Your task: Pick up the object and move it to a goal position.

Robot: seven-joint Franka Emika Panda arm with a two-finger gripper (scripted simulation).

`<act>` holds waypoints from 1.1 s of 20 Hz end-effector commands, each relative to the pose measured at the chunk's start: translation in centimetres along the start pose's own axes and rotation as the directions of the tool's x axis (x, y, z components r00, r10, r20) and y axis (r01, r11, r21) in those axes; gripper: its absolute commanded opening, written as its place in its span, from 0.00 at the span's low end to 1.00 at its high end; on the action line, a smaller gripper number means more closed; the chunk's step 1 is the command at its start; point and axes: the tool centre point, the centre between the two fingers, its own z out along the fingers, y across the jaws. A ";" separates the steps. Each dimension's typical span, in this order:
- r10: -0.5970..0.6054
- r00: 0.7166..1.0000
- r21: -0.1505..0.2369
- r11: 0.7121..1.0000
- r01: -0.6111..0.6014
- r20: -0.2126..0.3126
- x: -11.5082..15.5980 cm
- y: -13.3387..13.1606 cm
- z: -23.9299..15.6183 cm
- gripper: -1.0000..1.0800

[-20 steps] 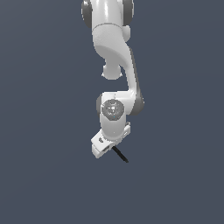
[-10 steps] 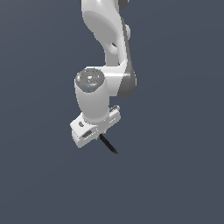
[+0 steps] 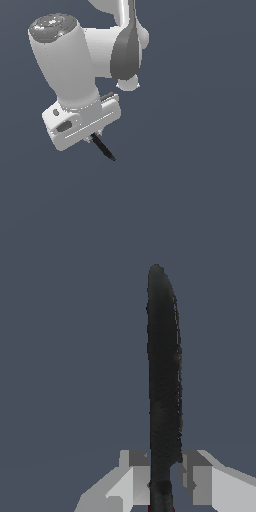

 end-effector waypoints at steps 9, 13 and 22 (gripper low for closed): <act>-0.001 1.000 0.001 1.000 0.001 0.000 -3.8 3.9 -9.9 0.00; 0.000 1.000 0.000 1.000 0.000 0.000 -4.7 5.0 -12.4 0.00; 0.001 1.000 0.000 1.000 -0.001 0.000 -5.7 6.3 -15.3 0.00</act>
